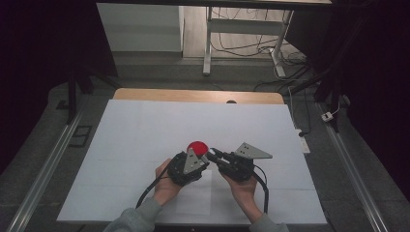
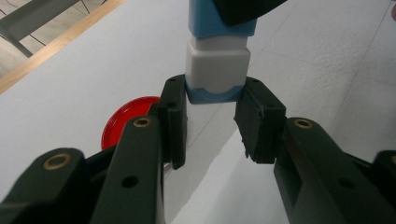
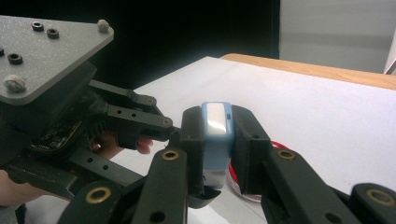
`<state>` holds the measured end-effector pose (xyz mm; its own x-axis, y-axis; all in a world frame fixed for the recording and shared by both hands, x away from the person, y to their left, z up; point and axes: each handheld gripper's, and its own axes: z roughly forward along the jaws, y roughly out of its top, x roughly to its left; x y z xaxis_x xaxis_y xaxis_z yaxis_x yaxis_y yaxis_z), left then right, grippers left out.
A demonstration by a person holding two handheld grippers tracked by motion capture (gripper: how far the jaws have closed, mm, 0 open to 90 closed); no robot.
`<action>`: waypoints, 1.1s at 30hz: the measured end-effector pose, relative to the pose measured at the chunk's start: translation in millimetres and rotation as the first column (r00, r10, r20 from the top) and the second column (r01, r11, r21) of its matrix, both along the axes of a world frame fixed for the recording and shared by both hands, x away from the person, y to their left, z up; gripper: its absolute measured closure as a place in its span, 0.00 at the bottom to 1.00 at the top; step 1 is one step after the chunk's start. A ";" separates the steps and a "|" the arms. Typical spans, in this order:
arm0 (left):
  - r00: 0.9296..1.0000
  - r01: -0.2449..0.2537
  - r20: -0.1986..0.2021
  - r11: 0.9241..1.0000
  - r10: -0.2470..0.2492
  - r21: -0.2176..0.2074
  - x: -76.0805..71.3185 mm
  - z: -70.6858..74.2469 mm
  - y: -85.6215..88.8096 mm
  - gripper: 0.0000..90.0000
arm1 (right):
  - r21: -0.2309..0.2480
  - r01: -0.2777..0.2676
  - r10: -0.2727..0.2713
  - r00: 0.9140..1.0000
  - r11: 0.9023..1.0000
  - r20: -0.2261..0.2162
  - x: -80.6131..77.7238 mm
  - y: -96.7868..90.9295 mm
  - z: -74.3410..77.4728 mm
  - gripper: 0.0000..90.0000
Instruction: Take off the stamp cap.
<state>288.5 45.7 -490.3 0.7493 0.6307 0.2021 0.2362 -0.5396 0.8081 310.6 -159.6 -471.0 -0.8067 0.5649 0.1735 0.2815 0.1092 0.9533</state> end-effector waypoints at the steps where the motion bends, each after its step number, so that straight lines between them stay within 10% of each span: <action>1: 1.000 0.001 0.000 1.000 -0.001 0.001 0.0 -0.1 0.0 0.72 | -0.001 0.000 0.000 1.000 1.000 0.000 -0.1 0.1 0.0 0.83; 33: 1.000 0.014 -0.025 1.000 -0.015 -0.011 0.9 -3.1 2.0 0.73 | -0.028 0.012 -0.012 1.000 1.000 0.005 -2.3 2.5 -0.6 0.84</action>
